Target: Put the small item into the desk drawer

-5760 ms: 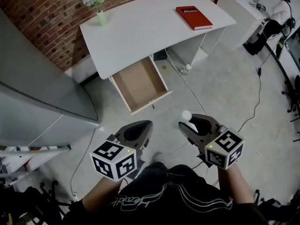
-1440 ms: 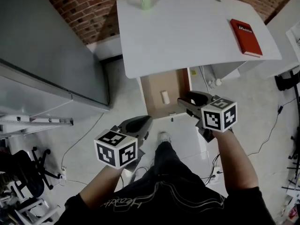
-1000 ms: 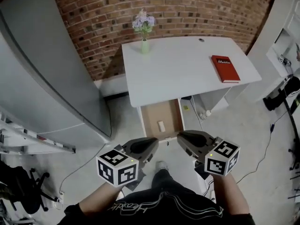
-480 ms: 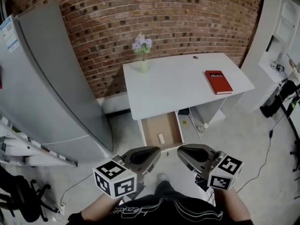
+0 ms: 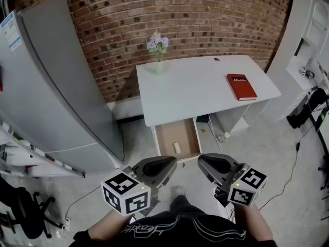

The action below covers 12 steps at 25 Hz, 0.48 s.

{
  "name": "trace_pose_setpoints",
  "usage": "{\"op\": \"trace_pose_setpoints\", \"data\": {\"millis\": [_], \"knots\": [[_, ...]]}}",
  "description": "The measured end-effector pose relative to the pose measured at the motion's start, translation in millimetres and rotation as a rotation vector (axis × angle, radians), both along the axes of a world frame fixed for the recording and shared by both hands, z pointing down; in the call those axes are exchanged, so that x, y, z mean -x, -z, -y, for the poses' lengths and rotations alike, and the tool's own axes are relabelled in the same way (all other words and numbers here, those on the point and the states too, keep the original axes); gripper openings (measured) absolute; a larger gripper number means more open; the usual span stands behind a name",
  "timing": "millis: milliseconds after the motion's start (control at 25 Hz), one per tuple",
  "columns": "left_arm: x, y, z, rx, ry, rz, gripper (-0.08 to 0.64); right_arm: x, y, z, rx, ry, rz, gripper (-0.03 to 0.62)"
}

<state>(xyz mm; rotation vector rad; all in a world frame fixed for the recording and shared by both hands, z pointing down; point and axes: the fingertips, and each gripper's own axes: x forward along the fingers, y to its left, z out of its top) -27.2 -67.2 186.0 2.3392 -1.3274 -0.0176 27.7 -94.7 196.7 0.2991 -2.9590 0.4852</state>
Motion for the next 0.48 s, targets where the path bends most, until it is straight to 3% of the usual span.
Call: {"op": "trace_pose_setpoints", "data": {"millis": [480], "knots": [[-4.1,-19.5,21.2,0.027,-0.002,0.016,0.025,4.2,-21.3,15.6,0.029,0.024,-0.027,0.049]]}}
